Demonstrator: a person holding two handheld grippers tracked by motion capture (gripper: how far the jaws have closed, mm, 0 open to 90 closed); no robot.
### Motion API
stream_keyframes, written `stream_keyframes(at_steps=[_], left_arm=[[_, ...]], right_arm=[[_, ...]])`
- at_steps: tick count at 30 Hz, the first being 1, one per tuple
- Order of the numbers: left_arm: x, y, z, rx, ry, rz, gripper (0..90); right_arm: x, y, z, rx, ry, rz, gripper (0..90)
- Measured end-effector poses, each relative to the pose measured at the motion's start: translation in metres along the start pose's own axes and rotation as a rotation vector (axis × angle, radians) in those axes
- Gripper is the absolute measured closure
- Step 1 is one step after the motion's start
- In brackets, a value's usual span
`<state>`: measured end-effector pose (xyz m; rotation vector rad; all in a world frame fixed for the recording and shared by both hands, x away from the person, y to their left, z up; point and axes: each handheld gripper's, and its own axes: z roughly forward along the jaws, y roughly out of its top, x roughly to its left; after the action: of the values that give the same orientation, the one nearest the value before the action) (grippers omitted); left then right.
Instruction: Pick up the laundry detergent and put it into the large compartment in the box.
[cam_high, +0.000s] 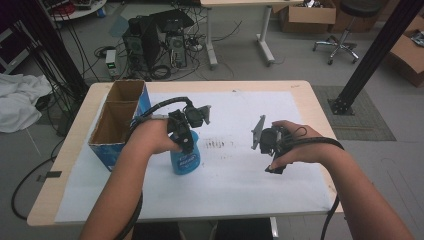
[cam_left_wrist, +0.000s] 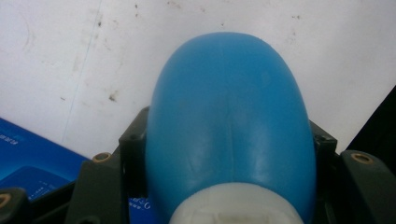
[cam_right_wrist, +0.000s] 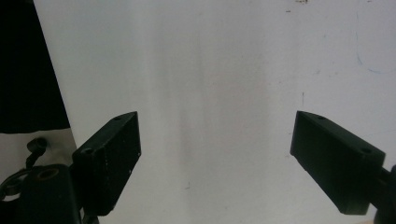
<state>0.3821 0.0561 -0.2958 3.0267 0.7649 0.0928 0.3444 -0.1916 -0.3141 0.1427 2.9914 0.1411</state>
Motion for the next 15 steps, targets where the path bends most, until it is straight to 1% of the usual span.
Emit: stream_keyframes(at_steps=[1, 2, 3, 5, 9, 10, 11, 12, 14, 15], left_arm=[[-0.0001, -0.0001, -0.0004, 0.001, 0.004, 0.012, 38.3], [-0.0004, -0.0004, -0.0004, -0.003, 0.004, 0.009, 38.4], [-0.0006, -0.0006, -0.0004, -0.002, 0.004, 0.002, 38.6], [0.0008, -0.0009, -0.0002, 0.001, -0.003, -0.032, 38.7], [0.0013, -0.0018, -0.0007, -0.001, -0.003, -0.027, 38.7], [0.0010, -0.0021, -0.0005, -0.006, -0.004, -0.030, 38.7], [0.0011, -0.0024, -0.0011, -0.012, -0.002, -0.024, 38.7], [0.0016, -0.0027, -0.0019, -0.017, -0.005, -0.030, 38.7], [0.0029, -0.0033, -0.0044, -0.021, -0.020, -0.044, 38.7], [0.0031, -0.0035, -0.0064, -0.020, -0.028, -0.043, 38.7]], right_arm=[[0.0000, 0.0000, 0.0000, 0.000, 0.000, 0.000, 16.5], [0.0000, 0.0001, 0.0000, -0.001, 0.000, -0.001, 16.5], [0.0001, 0.0002, 0.0002, 0.002, 0.001, 0.001, 16.4], [-0.0001, 0.0002, 0.0007, 0.002, 0.002, 0.000, 16.4], [0.0009, 0.0001, -0.0003, -0.001, 0.001, 0.003, 16.5], [0.0009, 0.0001, -0.0003, -0.001, 0.001, 0.003, 16.5], [0.0011, -0.0001, -0.0009, 0.001, -0.001, 0.002, 16.4], [0.0014, -0.0008, -0.0019, 0.002, 0.000, 0.003, 16.5], [0.0012, -0.0014, -0.0030, 0.006, -0.002, 0.004, 16.5], [0.0011, -0.0016, -0.0037, 0.006, -0.003, 0.004, 16.5]])
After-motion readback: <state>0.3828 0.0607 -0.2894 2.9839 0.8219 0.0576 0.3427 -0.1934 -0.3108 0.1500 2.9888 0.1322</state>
